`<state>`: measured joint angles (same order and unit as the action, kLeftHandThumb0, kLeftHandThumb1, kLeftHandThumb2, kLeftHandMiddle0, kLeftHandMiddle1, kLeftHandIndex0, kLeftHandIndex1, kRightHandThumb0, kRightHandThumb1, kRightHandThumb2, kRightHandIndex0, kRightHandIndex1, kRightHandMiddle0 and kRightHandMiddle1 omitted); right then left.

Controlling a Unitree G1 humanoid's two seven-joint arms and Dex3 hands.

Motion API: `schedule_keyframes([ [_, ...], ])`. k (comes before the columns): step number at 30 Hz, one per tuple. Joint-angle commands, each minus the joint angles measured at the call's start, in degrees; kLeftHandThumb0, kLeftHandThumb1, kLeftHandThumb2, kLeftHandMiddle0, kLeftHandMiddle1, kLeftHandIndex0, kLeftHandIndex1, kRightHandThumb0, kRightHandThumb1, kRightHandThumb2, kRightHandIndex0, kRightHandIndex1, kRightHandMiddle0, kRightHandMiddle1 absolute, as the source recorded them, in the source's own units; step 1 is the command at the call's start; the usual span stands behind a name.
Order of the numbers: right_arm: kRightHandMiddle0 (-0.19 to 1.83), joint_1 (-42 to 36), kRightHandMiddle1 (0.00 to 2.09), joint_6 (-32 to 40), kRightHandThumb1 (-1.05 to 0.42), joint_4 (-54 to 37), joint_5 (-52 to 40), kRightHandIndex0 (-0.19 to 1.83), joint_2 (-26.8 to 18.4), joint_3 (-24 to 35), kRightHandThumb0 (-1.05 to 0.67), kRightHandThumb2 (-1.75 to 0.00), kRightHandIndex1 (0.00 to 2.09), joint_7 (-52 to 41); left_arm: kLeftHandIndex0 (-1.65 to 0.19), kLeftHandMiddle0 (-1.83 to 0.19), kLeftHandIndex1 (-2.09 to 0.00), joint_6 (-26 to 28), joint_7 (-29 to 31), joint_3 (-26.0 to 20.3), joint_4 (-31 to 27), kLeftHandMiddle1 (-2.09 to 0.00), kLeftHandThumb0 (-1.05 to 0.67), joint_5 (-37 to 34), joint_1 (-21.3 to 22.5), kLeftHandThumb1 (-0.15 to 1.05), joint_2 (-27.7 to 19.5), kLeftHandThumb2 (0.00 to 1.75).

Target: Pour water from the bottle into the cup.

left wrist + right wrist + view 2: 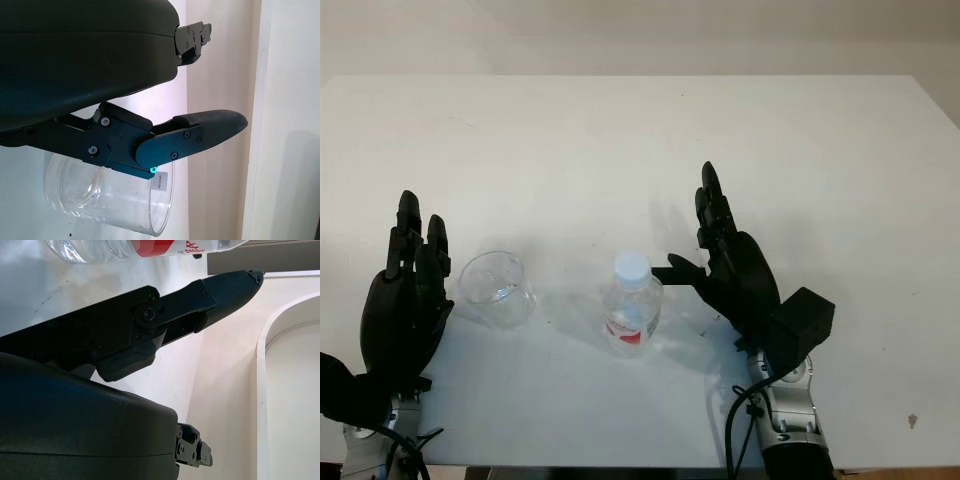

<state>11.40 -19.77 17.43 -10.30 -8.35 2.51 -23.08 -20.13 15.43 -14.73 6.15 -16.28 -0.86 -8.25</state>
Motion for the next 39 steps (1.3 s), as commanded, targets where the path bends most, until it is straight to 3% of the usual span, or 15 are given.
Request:
schedule_keyframes([
  [1,-0.19,-0.5,0.0,0.1,-1.03,-1.1,-0.2,-0.19,0.4,-0.2,-0.96,-0.05,0.0,0.0,0.19,0.19,0.0,-0.3,0.4,0.1,1.7,0.0,-0.73,-0.6,-1.7,1.05,1.0,0.67],
  [11,-0.19,2.8,0.0,2.5,-1.02,1.1,-2.7,-0.19,-2.5,0.5,-0.94,-0.05,0.0,-5.6,0.19,0.19,0.0,0.5,0.1,0.0,2.9,0.0,-0.74,-0.5,0.4,1.05,0.3,0.67],
  [19,-0.19,6.5,0.0,4.8,-1.01,-0.9,-8.9,-0.19,-14.1,2.7,-1.02,-0.05,0.0,-23.9,0.19,0.19,0.0,-0.9,0.8,-0.5,6.0,0.0,-0.73,-0.9,3.0,1.05,-0.3,0.67],
  [24,-0.19,2.7,0.0,8.0,-0.97,-8.2,-11.2,-0.19,-17.0,2.5,-1.04,-0.04,0.0,-27.9,0.19,0.19,0.0,-0.7,1.0,-0.6,6.2,0.0,-0.73,-0.9,4.0,1.05,-0.6,0.67],
  [30,-0.19,-1.6,0.0,8.5,-0.98,-13.0,-11.8,-0.19,-14.8,1.4,-1.05,-0.05,0.0,-27.9,0.19,0.19,0.0,0.4,0.8,-0.6,5.1,0.0,-0.74,-0.9,4.3,1.05,-0.8,0.67],
  [39,-0.19,-2.7,0.0,9.2,-0.98,-8.3,-8.9,-0.19,-8.5,-5.9,-0.98,-0.05,0.0,-27.9,0.19,0.19,0.0,0.5,0.7,-0.1,4.1,0.0,-0.73,-0.4,3.9,1.05,-0.9,0.69],
])
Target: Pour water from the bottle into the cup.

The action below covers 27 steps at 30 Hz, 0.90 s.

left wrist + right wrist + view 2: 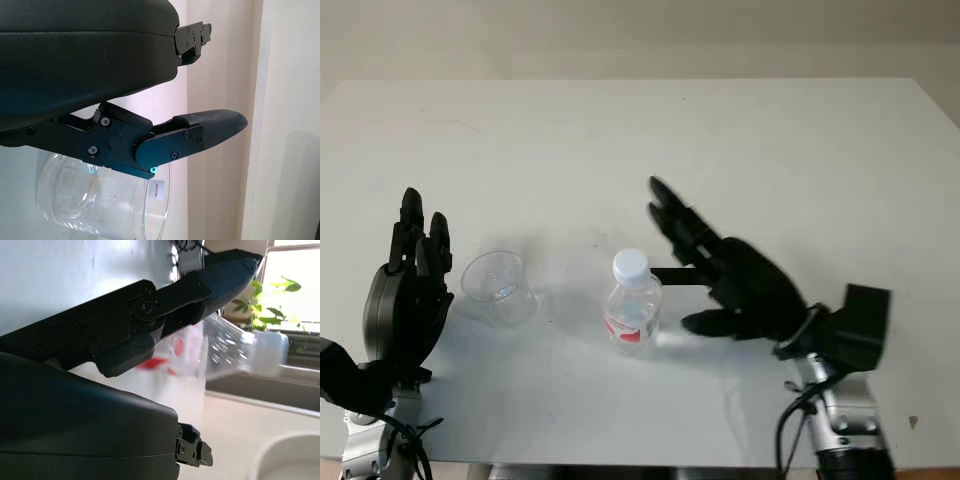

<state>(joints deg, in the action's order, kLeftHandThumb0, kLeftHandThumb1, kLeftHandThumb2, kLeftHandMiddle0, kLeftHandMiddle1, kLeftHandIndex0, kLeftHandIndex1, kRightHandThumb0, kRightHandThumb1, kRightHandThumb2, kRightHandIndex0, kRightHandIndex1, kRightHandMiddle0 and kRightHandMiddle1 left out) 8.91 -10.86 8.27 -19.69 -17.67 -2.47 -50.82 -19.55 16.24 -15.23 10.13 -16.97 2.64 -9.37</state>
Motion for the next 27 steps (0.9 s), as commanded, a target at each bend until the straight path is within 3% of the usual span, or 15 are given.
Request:
schedule_keyframes([
  [1,-0.19,-0.1,0.0,-0.2,-0.97,2.0,1.0,-0.19,1.6,-1.8,-0.99,-0.05,0.0,-0.3,0.19,0.19,0.0,-0.1,-0.1,0.3,0.2,0.0,-0.73,0.2,0.4,1.05,0.3,0.69],
  [10,-0.19,1.0,0.0,-2.1,-0.95,5.8,4.9,-0.19,4.3,-6.9,-1.04,-0.05,0.0,-1.6,0.19,0.19,0.0,-0.4,0.0,0.1,0.6,0.0,-0.72,-0.4,0.3,1.05,0.6,0.68],
  [22,-0.17,1.0,0.01,-1.5,-0.91,5.9,4.9,-0.19,5.4,-5.6,-0.92,-0.05,0.0,0.6,0.19,0.19,0.0,-0.9,-0.1,-0.2,1.6,0.0,-0.72,-0.4,1.3,1.05,0.6,0.67],
  [24,-0.01,0.8,0.1,-1.8,-0.91,6.2,5.8,0.02,6.2,-5.1,-0.86,-0.05,0.11,3.3,0.19,0.19,0.0,-1.0,0.0,-0.1,1.5,0.0,-0.73,-0.3,1.3,1.05,0.5,0.67],
  [25,0.11,0.7,0.27,-1.2,-0.9,6.3,6.5,0.16,6.4,-5.0,-0.81,-0.05,0.28,5.0,0.19,0.19,0.0,-1.0,0.0,-0.1,1.5,0.0,-0.73,-0.2,1.3,1.05,0.5,0.67],
  [26,0.14,0.7,0.62,-0.2,-0.89,6.5,6.9,0.22,6.5,-5.0,-0.77,-0.05,0.62,6.3,0.19,0.19,0.0,-0.8,-0.1,-0.1,1.3,0.0,-0.73,-0.3,1.2,1.05,0.6,0.67],
  [27,0.06,0.7,1.17,-0.2,-0.89,6.8,7.4,0.16,6.7,-4.9,-0.68,-0.05,1.18,7.4,0.19,0.19,0.0,-0.6,-0.1,-0.1,1.1,0.0,-0.73,-0.4,1.1,1.05,0.6,0.67],
])
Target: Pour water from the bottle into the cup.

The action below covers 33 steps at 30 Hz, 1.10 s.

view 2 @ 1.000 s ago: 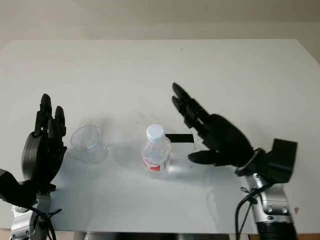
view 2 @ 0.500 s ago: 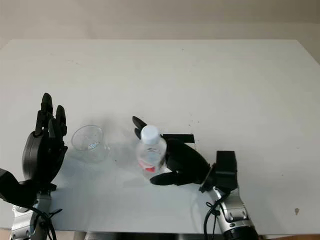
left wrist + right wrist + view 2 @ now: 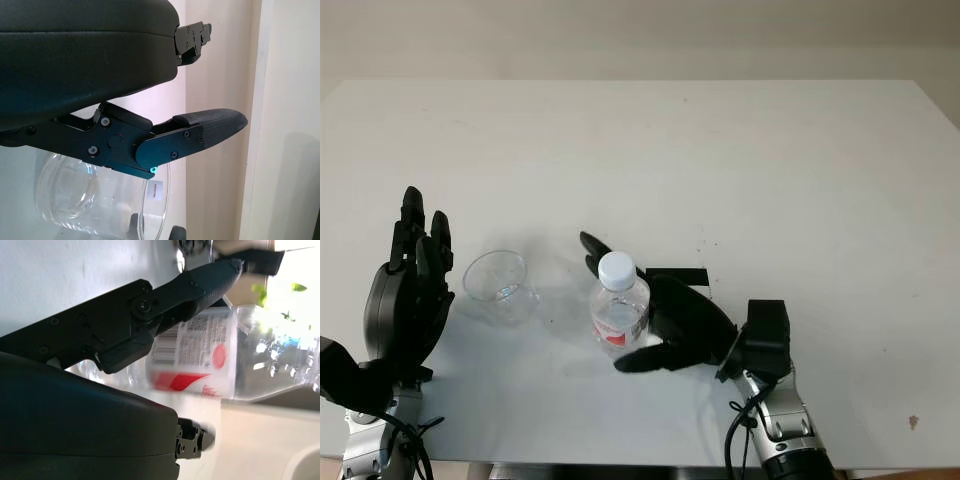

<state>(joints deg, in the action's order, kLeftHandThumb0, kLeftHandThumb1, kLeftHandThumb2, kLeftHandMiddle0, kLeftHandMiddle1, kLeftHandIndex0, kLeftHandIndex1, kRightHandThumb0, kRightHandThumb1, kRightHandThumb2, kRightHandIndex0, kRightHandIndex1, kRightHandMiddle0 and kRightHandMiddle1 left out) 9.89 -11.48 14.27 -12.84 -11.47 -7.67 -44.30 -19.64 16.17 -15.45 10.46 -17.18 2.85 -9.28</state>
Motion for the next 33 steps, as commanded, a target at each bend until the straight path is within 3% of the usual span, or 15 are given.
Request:
schedule_keyframes([
  [1,0.08,-0.3,1.47,0.2,-0.91,1.1,0.9,0.17,0.5,0.2,-0.62,-0.06,1.52,1.5,0.19,0.19,0.0,-0.3,0.0,0.2,0.6,0.0,-0.73,-0.3,0.8,1.05,0.6,0.66],
  [2,0.09,-0.2,1.63,-0.5,-0.92,1.6,1.2,0.17,0.5,0.2,-0.59,-0.06,1.71,1.8,0.19,0.19,0.0,-0.4,0.0,0.2,0.5,0.0,-0.73,-0.4,0.8,1.05,0.6,0.66],
  [3,0.22,0.0,1.86,-1.3,-0.95,2.1,2.0,0.32,0.3,0.1,-0.55,-0.06,1.93,2.2,0.19,0.19,0.0,-0.4,0.0,0.2,0.6,0.0,-0.74,-0.3,0.8,1.05,0.6,0.66],
  [6,0.61,1.3,2.07,-3.2,-1.01,4.3,5.5,0.82,-0.8,-0.3,-0.57,-0.06,2.08,3.9,0.19,0.19,0.0,-0.4,-0.1,0.3,0.5,0.0,-0.74,0.1,0.8,1.05,0.3,0.66],
  [13,0.88,4.1,2.09,-5.5,-1.04,7.2,7.7,1.02,-3.8,-1.6,-0.64,-0.06,2.09,-0.1,0.19,0.19,0.0,-0.5,-0.5,0.4,0.0,0.0,-0.74,0.6,0.7,1.05,0.2,0.66],
  [19,0.94,6.1,2.09,-4.7,-1.03,7.3,7.4,1.08,-6.3,-3.4,-0.7,-0.05,2.05,-6.7,0.19,0.19,0.0,-0.5,-1.5,0.4,-0.2,0.0,-0.74,1.0,0.9,1.05,0.4,0.65],
  [24,1.0,5.3,2.09,-0.9,-1.04,4.3,6.9,1.18,-6.1,-3.4,-0.67,-0.06,2.04,-6.2,0.19,0.19,0.0,-0.7,-1.3,0.5,-0.2,0.0,-0.74,0.7,0.8,1.05,0.3,0.64],
  [27,1.14,3.5,2.09,0.0,-1.05,2.1,7.0,1.34,-3.9,-2.0,-0.57,-0.19,2.09,-0.5,0.19,0.19,0.0,-0.6,-1.2,0.5,0.0,0.0,-0.74,0.6,0.9,1.05,0.2,0.65],
  [31,1.6,5.0,2.09,-0.6,-1.05,2.7,6.8,1.77,-0.8,0.0,-0.52,-0.5,2.09,6.5,0.19,0.19,0.0,-0.3,-1.6,0.6,0.0,0.0,-0.74,1.0,1.1,1.05,0.4,0.65],
  [33,1.67,7.7,2.09,-0.8,-1.05,3.4,8.4,1.82,0.2,0.7,-0.52,-0.54,2.09,10.8,0.19,0.19,0.0,-0.5,-1.7,0.7,0.2,0.0,-0.74,1.1,1.3,1.05,0.4,0.65],
])
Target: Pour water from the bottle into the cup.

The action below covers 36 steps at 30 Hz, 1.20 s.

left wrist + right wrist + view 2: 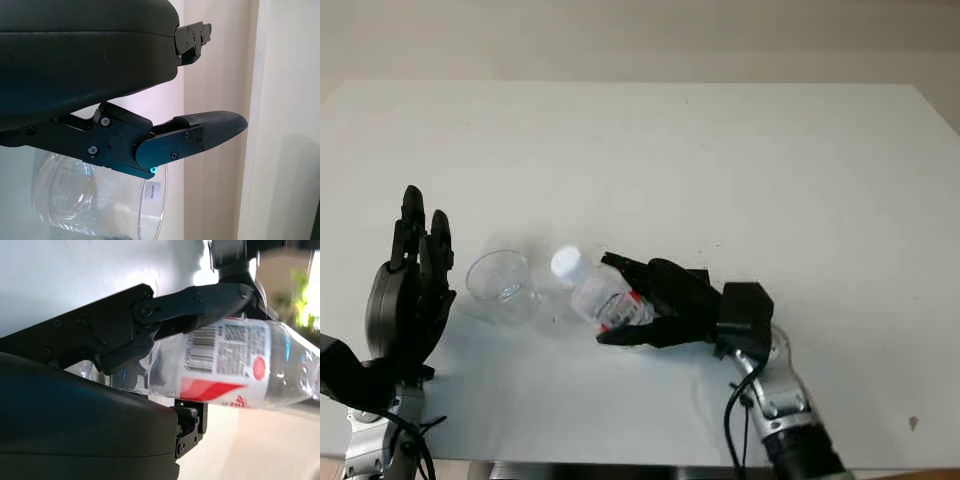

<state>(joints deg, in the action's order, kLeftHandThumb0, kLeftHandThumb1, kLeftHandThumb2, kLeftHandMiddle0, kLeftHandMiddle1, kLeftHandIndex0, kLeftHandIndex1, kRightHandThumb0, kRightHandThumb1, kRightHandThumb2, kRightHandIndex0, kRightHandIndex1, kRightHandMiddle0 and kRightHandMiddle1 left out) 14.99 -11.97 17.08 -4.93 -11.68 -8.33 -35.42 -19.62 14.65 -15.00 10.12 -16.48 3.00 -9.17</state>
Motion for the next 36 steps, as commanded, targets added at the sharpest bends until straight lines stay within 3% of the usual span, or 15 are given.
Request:
schedule_keyframes([
  [1,1.68,4.6,2.09,-1.9,-1.05,1.9,1.3,1.82,0.8,1.7,-0.51,-0.56,2.09,3.6,0.19,0.19,0.0,-0.6,-0.1,0.3,0.7,0.0,-0.74,0.3,1.2,1.05,0.3,0.65],
  [8,1.62,20.9,2.09,-9.6,-1.05,13.8,9.2,1.83,2.2,1.7,-0.45,-0.66,2.09,14.8,0.19,0.19,0.0,-0.7,-0.2,0.5,0.8,0.0,-0.73,0.2,1.4,1.05,0.7,0.65],
  [13,1.56,31.4,2.09,-16.6,-1.05,24.2,15.5,1.82,2.0,0.0,-0.43,-0.63,2.09,20.9,0.19,0.19,0.0,-0.8,-0.5,0.6,0.4,0.0,-0.73,0.4,1.0,1.05,1.0,0.64],
  [21,0.92,43.3,2.09,-26.6,-1.05,37.9,29.3,1.28,-1.2,-6.4,-0.42,-0.44,2.09,31.2,0.19,0.19,0.0,-0.7,-0.4,0.6,0.4,0.0,-0.73,0.5,1.0,1.05,1.2,0.63],
  [25,0.78,46.8,2.09,-30.8,-1.05,41.7,39.8,1.11,-3.6,-12.1,-0.43,-0.36,2.09,42.1,0.19,0.19,0.0,-1.1,-0.2,0.5,0.6,0.0,-0.72,0.2,0.9,1.05,1.3,0.63],
  [36,0.87,53.8,2.09,-35.6,-1.05,48.6,58.4,1.14,-8.4,-25.2,-0.47,-0.26,2.09,66.8,0.19,0.19,0.0,-1.5,-1.1,0.5,0.9,0.0,-0.72,0.7,1.1,1.05,1.7,0.63],
])
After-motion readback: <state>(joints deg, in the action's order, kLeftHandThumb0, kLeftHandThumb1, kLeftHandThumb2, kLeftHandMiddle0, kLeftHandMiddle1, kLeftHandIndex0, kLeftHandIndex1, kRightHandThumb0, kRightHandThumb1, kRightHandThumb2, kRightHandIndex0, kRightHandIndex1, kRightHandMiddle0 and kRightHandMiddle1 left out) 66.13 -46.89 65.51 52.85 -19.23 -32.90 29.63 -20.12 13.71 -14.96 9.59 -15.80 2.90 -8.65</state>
